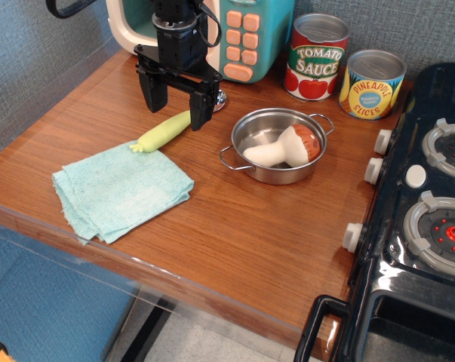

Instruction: Place the mushroom outside the pot.

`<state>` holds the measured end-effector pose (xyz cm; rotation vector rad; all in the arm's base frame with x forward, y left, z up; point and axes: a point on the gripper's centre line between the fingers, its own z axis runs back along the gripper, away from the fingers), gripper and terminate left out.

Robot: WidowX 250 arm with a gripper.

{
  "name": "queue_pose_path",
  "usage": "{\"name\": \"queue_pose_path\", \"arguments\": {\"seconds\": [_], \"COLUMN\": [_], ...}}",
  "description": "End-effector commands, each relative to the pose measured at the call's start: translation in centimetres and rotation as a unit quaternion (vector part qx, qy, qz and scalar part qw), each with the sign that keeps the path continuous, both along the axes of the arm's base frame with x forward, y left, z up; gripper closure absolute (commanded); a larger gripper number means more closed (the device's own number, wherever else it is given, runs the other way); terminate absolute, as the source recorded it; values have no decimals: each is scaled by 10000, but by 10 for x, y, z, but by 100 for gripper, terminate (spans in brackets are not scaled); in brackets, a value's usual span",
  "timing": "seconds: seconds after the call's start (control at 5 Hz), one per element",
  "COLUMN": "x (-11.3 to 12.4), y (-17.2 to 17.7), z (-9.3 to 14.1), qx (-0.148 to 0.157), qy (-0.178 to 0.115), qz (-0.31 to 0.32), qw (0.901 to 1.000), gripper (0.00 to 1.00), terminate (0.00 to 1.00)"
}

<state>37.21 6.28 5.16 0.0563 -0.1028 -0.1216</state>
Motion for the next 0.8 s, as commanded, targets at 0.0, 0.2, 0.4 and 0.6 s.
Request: {"name": "queue_pose_path", "arguments": {"seconds": [0.0, 0.2, 0.4, 0.6], "x": [0, 12, 24, 29], "y": [0, -26, -60, -103], "z": [0, 32, 57, 72], "qx": [0, 19, -36, -210], "qy": [0, -348, -602, -832], "qz": [0, -237, -573, -1123], "qw": [10000, 9991, 9965, 9900], "gripper": [0, 0, 0, 0], "terminate": [0, 0, 0, 0]}}
